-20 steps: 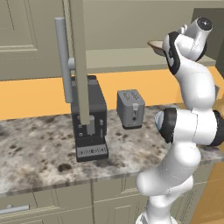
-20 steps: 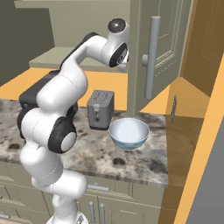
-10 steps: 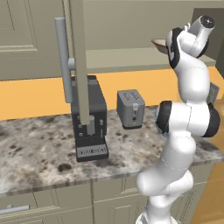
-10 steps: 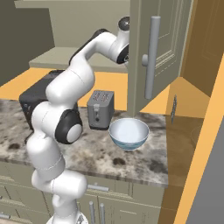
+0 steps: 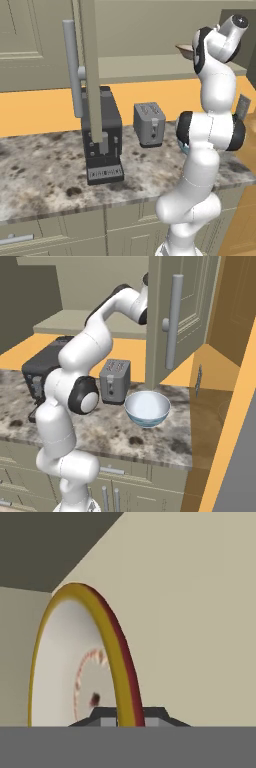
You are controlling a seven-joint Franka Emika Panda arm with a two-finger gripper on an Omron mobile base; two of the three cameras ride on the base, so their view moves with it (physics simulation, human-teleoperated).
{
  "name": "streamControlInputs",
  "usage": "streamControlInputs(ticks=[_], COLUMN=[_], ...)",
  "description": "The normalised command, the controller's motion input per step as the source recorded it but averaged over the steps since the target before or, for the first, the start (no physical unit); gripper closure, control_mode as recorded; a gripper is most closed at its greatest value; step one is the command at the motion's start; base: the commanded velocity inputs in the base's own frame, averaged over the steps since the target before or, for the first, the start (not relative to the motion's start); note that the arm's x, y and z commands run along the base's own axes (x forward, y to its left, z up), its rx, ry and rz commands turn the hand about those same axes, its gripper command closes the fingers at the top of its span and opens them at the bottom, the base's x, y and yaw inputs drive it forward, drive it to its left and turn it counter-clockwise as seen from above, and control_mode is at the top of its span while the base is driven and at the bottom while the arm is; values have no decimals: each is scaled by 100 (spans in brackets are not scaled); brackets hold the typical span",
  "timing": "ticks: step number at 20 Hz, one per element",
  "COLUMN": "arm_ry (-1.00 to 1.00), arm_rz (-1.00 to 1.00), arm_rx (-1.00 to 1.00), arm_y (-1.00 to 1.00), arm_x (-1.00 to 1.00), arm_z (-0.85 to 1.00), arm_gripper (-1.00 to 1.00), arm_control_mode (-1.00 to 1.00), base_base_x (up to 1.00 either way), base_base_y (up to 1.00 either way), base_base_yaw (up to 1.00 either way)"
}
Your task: Open the cabinet. Pick the bowls from the counter and place them in the cabinet. Then close the cabinet.
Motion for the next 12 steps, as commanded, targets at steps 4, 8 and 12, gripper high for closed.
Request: streamControlInputs(ticks=[4,8,12], arm_ry=[-5,-17,-27], arm_rz=[0,0,0], arm_rx=[0,0,0], arm_y=[0,24,35], arm_x=[0,-22,-58], arm_z=[-34,-55,-47], arm_gripper=[-100,-100,-100], arm_control_mode=[-100,-100,-100], base_base_x=[0,0,0], base_base_y=[0,0,0], base_base_yaw=[0,0,0])
